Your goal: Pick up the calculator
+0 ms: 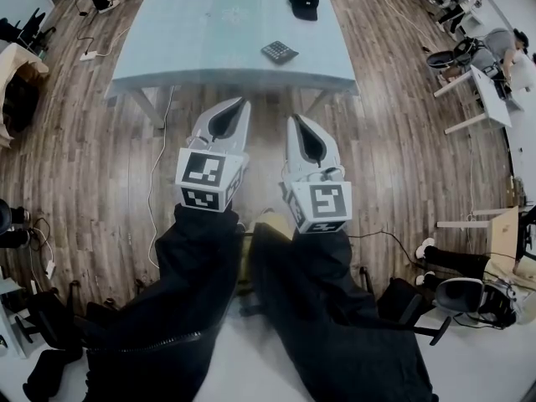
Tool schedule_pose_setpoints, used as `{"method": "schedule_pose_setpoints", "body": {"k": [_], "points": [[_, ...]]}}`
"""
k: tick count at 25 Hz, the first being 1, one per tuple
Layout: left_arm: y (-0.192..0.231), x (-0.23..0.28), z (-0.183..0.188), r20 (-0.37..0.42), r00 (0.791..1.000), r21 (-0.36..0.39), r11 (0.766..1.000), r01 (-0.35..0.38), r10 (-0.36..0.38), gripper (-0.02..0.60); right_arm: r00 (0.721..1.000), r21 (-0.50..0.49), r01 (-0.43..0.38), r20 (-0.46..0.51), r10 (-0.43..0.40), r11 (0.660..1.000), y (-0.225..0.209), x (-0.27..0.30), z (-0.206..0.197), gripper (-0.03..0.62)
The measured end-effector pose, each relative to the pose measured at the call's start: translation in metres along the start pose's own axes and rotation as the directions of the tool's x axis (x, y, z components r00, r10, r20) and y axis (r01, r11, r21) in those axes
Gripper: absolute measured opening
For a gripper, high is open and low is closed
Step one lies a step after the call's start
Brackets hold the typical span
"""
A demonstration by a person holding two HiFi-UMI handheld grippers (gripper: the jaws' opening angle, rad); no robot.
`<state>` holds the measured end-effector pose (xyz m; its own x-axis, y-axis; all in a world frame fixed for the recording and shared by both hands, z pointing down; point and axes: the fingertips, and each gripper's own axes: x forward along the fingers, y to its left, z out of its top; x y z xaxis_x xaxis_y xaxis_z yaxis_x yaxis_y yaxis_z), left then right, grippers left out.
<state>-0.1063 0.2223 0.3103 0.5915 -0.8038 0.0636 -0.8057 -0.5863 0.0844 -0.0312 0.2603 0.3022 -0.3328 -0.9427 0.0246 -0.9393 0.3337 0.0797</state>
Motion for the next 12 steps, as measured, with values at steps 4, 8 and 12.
{"method": "schedule_pose_setpoints", "body": {"k": [4, 8, 12], "points": [[0.005, 0.012, -0.009, -0.016, 1.000, -0.004, 1.000, -0.004, 0.004, -0.003, 1.000, 0.006, 0.002, -0.012, -0.002, 1.000, -0.010, 0.010, -0.010, 0.000], [0.017, 0.033, -0.018, -0.027, 0.999, -0.004, 1.000, -0.020, 0.020, -0.003, 1.000, 0.018, 0.000, -0.028, 0.001, 1.000, -0.025, 0.031, -0.024, 0.002], [0.034, 0.063, -0.022, -0.037, 0.998, 0.000, 0.999, -0.046, 0.046, -0.003, 1.000, 0.034, -0.003, -0.030, 0.004, 0.999, -0.049, 0.062, -0.035, 0.002]]}}
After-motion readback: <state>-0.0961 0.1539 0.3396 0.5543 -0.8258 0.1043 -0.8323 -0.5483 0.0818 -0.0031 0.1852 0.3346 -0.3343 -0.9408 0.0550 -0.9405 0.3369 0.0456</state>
